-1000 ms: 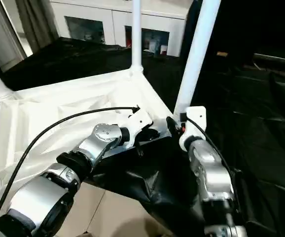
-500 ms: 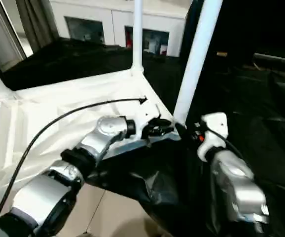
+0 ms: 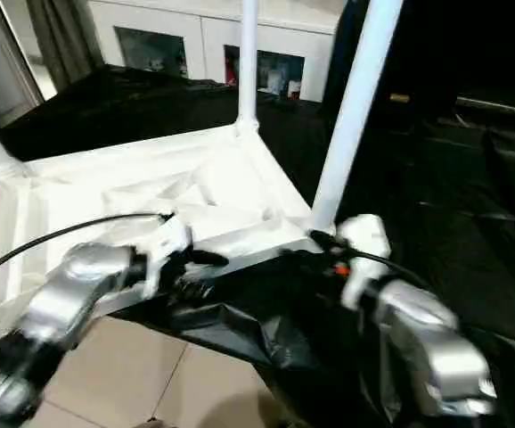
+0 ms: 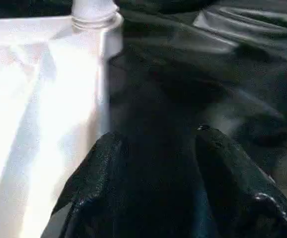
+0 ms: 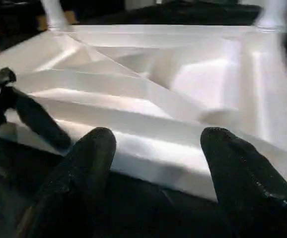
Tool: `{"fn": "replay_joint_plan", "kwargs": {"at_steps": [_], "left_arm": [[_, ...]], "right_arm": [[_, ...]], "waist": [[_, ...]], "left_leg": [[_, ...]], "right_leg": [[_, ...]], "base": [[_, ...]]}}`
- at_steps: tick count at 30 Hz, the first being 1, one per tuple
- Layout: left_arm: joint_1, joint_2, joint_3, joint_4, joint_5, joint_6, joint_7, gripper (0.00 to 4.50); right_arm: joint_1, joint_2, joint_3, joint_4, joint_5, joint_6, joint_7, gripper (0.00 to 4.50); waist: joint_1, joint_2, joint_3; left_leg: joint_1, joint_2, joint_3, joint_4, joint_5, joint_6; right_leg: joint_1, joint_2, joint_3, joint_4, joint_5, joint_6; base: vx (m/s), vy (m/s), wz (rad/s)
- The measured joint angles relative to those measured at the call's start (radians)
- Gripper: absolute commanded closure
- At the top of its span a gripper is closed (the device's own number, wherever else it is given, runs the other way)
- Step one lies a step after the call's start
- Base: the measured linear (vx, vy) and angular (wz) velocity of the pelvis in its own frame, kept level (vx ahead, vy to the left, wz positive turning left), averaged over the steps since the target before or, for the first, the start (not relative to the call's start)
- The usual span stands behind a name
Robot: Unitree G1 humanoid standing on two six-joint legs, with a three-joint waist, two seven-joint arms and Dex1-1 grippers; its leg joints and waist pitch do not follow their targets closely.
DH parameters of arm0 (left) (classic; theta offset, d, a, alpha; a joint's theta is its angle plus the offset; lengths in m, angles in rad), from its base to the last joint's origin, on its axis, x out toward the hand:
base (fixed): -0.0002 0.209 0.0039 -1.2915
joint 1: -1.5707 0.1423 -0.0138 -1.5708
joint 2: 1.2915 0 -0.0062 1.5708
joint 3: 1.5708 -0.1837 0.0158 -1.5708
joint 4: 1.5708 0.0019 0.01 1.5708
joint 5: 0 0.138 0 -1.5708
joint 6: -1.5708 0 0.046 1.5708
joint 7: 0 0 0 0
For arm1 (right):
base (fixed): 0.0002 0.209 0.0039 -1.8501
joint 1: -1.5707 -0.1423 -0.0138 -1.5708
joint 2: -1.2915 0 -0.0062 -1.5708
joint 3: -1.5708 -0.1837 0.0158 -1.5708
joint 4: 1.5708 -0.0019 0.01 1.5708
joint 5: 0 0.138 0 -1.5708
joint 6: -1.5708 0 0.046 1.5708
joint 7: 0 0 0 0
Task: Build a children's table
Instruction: Rotate leg to tighten
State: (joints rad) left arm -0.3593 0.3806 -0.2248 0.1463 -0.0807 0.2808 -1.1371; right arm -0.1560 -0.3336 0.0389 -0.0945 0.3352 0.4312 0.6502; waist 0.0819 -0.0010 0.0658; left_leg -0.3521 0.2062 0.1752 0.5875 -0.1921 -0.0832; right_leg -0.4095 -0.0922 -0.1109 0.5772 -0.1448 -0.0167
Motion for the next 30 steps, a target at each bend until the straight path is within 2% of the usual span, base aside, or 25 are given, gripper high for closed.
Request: {"fn": "replay_joint_plan", "kwargs": {"at_steps": [3, 5, 7, 9, 12, 15, 19, 22, 26, 30], "left_arm": [[0.068, 0.066, 0.030, -0.127, -0.007, 0.090, 0.004, 1.69], [0.107, 0.097, 0.050, -0.190, -0.016, 0.145, 0.006, 1.41], [0.137, 0.131, 0.059, -0.243, -0.030, 0.196, 0.005, 1.33], [0.178, 0.166, 0.070, -0.301, -0.045, 0.249, 0.006, 1.09], [0.233, 0.218, 0.084, -0.379, -0.051, 0.326, 0.014, 0.85], [0.253, 0.244, 0.101, -0.410, -0.052, 0.362, 0.018, 0.64], [0.277, 0.262, 0.108, -0.457, -0.073, 0.410, 0.033, 0.32], [0.291, 0.270, 0.110, -0.477, -0.080, 0.429, 0.049, 0.02], [0.296, 0.277, 0.109, -0.484, -0.079, 0.442, 0.075, 0.00], [0.310, 0.283, 0.109, -0.484, -0.076, 0.448, 0.095, 0.00]], "right_arm": [[-0.094, 0.090, 0.047, 0.113, -0.040, -0.032, -0.036, 1.40], [-0.140, 0.137, 0.064, 0.183, -0.068, -0.058, -0.071, 1.40], [-0.176, 0.173, 0.068, 0.240, -0.078, -0.084, -0.107, 1.40], [-0.232, 0.218, 0.064, 0.320, -0.097, -0.113, -0.163, 1.40], [-0.343, 0.294, 0.014, 0.475, -0.112, -0.169, -0.302, 1.40], [-0.378, 0.306, -0.038, 0.546, -0.111, -0.202, -0.378, 1.40], [-0.425, 0.325, -0.081, 0.666, -0.106, -0.252, -0.467, 1.40], [-0.462, 0.322, -0.126, 0.740, -0.102, -0.294, -0.518, 1.40], [-0.505, 0.313, -0.153, 0.821, -0.103, -0.342, -0.561, 1.40], [-0.530, 0.272, -0.183, 0.890, -0.110, -0.382, -0.608, 1.40]], "waist": [[-0.023, -0.012, 0.007], [-0.028, -0.014, 0.009], [-0.030, -0.014, 0.010], [-0.035, -0.015, 0.011], [-0.048, -0.018, 0.012], [-0.040, -0.019, 0.013], [-0.045, -0.019, 0.013], [-0.038, -0.020, 0.013], [-0.031, -0.020, 0.013], [-0.017, -0.021, 0.014]], "left_leg": [[0.000, 0.000, -0.001, -0.003, 0.000, -0.001], [-0.002, -0.001, -0.001, -0.003, 0.001, -0.001], [-0.003, -0.001, -0.001, -0.003, 0.001, -0.002], [-0.005, -0.001, 0.000, -0.004, 0.001, -0.002], [-0.006, -0.001, 0.000, -0.007, 0.002, -0.004], [-0.005, -0.002, 0.001, -0.010, 0.002, -0.005], [-0.003, -0.003, 0.003, -0.011, 0.002, -0.005], [-0.001, -0.003, 0.004, -0.011, 0.003, -0.005], [-0.001, -0.003, 0.004, -0.011, 0.004, -0.006], [-0.001, -0.003, 0.006, -0.011, 0.004, -0.007]], "right_leg": [[-0.002, 0.000, 0.000, 0.000, 0.000, 0.000], [-0.003, 0.000, 0.000, 0.000, 0.000, 0.000], [-0.004, 0.000, 0.001, 0.000, 0.000, 0.000], [-0.007, 0.002, 0.003, 0.000, 0.000, 0.000], [-0.011, 0.004, 0.007, 0.001, 0.001, -0.004], [-0.010, 0.004, 0.008, 0.001, -0.001, -0.006], [-0.011, 0.004, 0.011, 0.002, -0.002, -0.006], [-0.009, 0.004, 0.012, 0.003, -0.002, -0.006], [-0.009, 0.004, 0.012, 0.004, -0.003, -0.004], [-0.008, 0.004, 0.015, 0.006, -0.004, -0.002]], "base": [[0.000, 0.000, 0.00], [0.000, 0.000, 0.00], [0.000, 0.000, 0.00], [0.000, 0.000, 0.00], [0.000, 0.000, 0.00], [0.000, 0.000, 0.00], [0.000, 0.000, 0.00], [0.000, 0.000, 0.00], [0.000, 0.000, 0.00], [0.000, 0.000, 0.00]]}}
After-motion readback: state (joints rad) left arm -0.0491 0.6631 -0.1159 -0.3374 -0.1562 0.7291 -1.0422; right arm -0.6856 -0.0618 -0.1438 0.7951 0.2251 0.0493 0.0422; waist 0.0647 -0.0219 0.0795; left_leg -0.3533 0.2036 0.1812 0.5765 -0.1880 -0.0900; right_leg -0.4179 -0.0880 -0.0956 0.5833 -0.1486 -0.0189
